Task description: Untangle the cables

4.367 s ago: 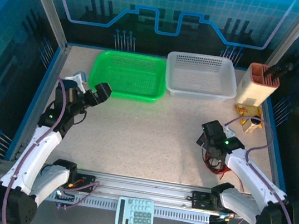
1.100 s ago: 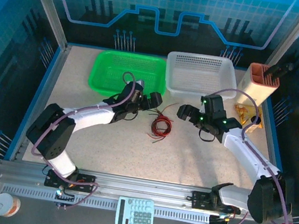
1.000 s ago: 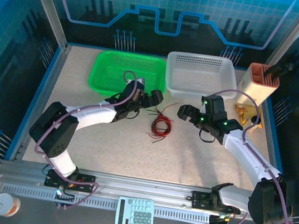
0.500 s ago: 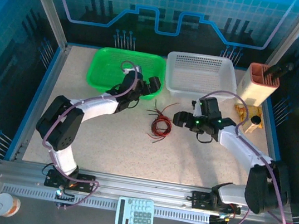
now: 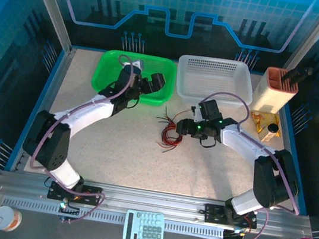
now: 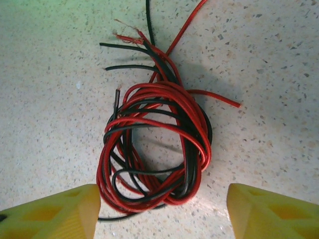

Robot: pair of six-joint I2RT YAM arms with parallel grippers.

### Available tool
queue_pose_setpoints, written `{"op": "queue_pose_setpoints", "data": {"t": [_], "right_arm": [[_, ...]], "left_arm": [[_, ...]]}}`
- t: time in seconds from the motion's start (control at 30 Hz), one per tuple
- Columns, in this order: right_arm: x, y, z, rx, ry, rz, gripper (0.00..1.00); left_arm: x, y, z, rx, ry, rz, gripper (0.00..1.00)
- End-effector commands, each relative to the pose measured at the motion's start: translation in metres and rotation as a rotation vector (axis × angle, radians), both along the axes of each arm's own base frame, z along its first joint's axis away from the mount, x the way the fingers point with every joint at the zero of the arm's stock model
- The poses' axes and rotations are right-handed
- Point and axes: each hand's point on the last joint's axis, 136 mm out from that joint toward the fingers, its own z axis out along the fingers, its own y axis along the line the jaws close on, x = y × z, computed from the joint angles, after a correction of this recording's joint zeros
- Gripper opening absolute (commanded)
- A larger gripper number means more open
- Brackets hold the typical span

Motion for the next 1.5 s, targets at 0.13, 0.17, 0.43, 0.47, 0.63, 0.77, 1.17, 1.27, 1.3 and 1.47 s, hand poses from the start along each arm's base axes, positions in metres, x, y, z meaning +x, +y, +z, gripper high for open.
{"op": "queue_pose_setpoints", "data": {"t": [0.13,0.17,0.43,0.47,0.63,0.77,1.17,1.27,1.3,1.47], "right_arm": [[0.004,0.011,-0.024,-0.198,-0.009,0.070,0.49],[0.005,0.011,-0.029,-0.226,-0.013,0.073,0.47],[0.000,-0.002,-0.052,-0.328,0.026,0.030,0.45],[-0.002,-0.003,-0.052,-0.330,0.021,0.028,0.46],[-0.009,-0.005,-0.048,-0.310,0.015,0.000,0.50],[-0.009,0.004,-0.056,-0.275,0.048,-0.006,0.49],[-0.004,0.028,-0.068,-0.153,0.077,0.002,0.00],[-0.001,0.037,-0.057,-0.110,0.025,0.048,0.00],[0.000,0.041,-0.050,-0.091,-0.001,0.073,0.00],[0.002,0.054,-0.017,-0.007,-0.113,0.152,0.00]], "left_arm": [[-0.071,0.011,-0.003,-0.012,0.115,-0.080,0.99],[-0.079,0.013,-0.008,-0.015,0.134,-0.089,0.99],[-0.133,0.033,-0.053,-0.003,0.240,-0.087,0.99],[-0.136,0.034,-0.055,-0.003,0.242,-0.087,0.99],[-0.142,0.035,-0.064,0.010,0.262,-0.100,0.99],[-0.139,0.027,-0.069,0.002,0.286,-0.125,0.99],[-0.126,-0.006,-0.087,0.022,0.357,-0.175,0.99],[-0.121,-0.009,-0.096,0.011,0.385,-0.165,0.99],[-0.119,-0.010,-0.098,0.005,0.392,-0.161,0.99],[-0.113,-0.024,-0.103,-0.025,0.403,-0.185,0.99]]}}
